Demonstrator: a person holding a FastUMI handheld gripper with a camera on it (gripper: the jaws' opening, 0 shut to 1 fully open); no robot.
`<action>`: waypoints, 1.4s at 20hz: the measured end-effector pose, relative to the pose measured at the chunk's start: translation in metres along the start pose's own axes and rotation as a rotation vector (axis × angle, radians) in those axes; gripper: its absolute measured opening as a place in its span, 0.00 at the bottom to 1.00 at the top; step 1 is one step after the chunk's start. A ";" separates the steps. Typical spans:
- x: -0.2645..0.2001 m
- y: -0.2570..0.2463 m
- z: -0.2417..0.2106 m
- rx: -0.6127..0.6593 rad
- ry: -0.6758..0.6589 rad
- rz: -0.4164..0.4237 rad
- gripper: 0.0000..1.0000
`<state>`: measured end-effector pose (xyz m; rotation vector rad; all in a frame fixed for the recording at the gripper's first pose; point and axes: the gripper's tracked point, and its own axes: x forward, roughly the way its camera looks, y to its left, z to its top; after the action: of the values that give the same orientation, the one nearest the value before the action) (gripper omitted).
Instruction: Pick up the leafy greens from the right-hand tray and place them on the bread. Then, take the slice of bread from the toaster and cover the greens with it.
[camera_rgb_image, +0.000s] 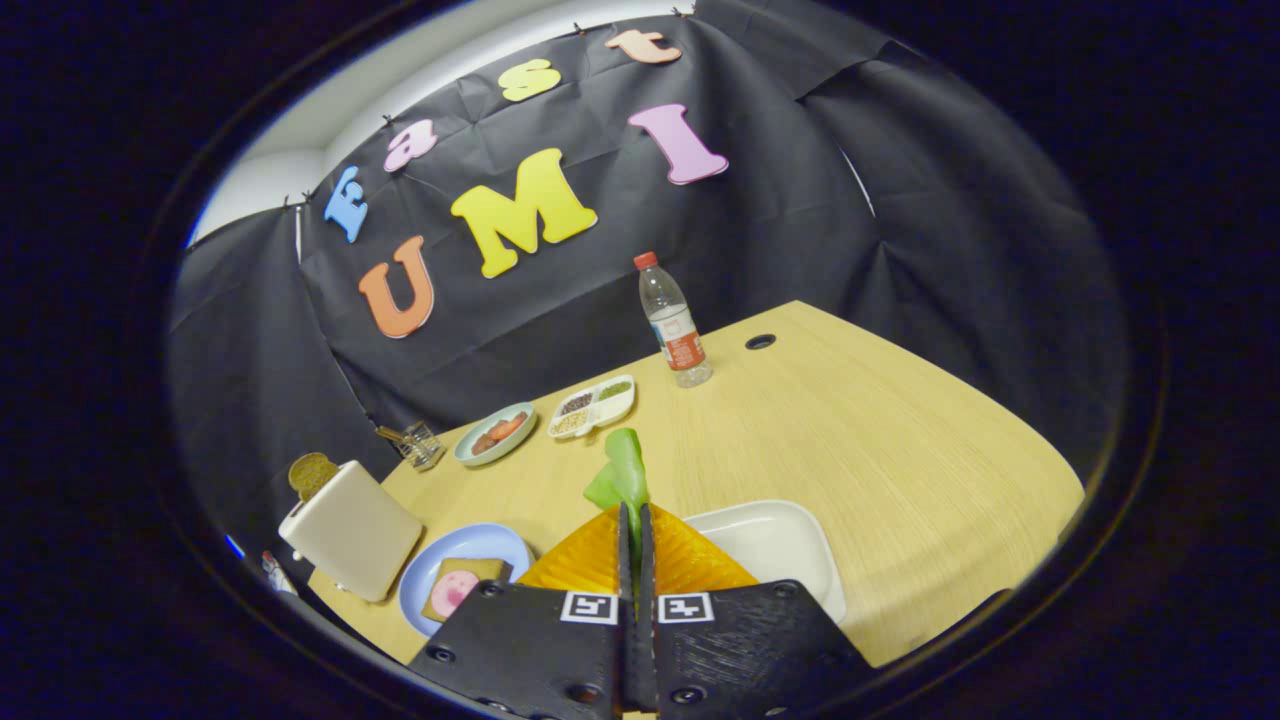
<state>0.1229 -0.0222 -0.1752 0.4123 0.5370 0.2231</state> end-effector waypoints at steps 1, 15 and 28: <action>-0.005 0.008 0.004 0.006 -0.015 0.020 0.00; -0.021 0.132 0.002 -0.116 -0.041 0.144 0.00; 0.015 0.136 -0.050 -0.268 0.040 -0.016 0.00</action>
<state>0.0951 0.1198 -0.1618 0.1434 0.5407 0.2842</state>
